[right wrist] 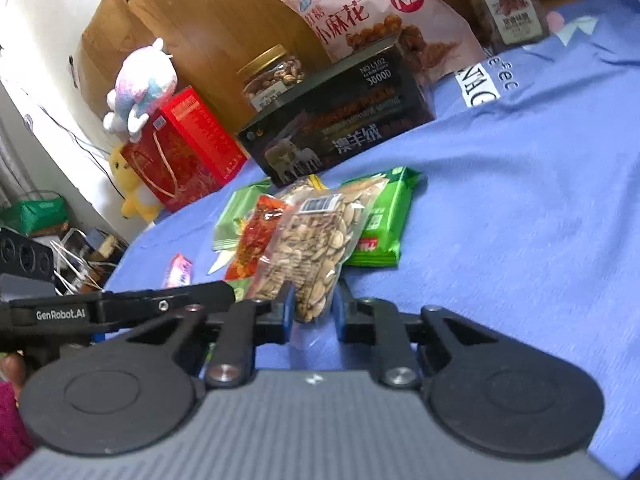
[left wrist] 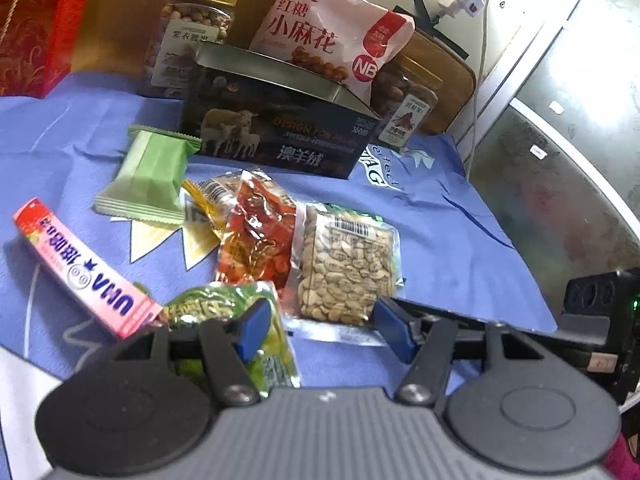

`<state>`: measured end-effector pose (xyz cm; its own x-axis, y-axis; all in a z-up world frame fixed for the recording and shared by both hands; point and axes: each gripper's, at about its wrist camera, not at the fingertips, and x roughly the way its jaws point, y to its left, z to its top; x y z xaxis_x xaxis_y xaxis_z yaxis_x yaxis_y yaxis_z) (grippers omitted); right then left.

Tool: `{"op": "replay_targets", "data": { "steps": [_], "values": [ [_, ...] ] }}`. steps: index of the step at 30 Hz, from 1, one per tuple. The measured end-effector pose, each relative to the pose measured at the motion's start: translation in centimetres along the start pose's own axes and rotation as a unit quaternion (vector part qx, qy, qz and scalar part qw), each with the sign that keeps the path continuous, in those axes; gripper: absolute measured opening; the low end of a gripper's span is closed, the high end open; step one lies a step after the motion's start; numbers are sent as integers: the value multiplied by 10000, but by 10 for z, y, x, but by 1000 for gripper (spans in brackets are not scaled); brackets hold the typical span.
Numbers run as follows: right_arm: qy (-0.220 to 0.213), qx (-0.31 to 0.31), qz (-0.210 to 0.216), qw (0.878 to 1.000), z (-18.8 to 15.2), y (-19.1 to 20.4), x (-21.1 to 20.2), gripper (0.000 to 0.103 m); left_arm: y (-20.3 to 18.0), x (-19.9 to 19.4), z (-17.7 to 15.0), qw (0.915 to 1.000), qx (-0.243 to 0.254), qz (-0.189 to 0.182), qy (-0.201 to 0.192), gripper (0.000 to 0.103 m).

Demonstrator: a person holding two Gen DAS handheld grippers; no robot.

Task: Organize snacks
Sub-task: 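Grasp the clear sunflower-seed bag with the right gripper and lift it, then carry the seed bag in the right gripper over the black tin box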

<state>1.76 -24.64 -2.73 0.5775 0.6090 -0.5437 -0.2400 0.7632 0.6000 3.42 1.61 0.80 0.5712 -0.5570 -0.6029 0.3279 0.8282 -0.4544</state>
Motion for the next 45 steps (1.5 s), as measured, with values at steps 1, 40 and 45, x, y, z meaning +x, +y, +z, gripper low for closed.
{"op": "replay_targets", "data": {
  "steps": [1,40,45],
  "values": [
    [-10,28,72,10000,-2,0,-5,15,0,-2,-1,10000,3,6,-1,63],
    [-1155,-449,-414,9914,-64,-46,-112,12,-98,70,-11,9850,960,-1162,842,24],
    [-952,-580,-208,9936,-31,-23,-96,11,-83,42,8,9909,885,-959,336,24]
  ]
}}
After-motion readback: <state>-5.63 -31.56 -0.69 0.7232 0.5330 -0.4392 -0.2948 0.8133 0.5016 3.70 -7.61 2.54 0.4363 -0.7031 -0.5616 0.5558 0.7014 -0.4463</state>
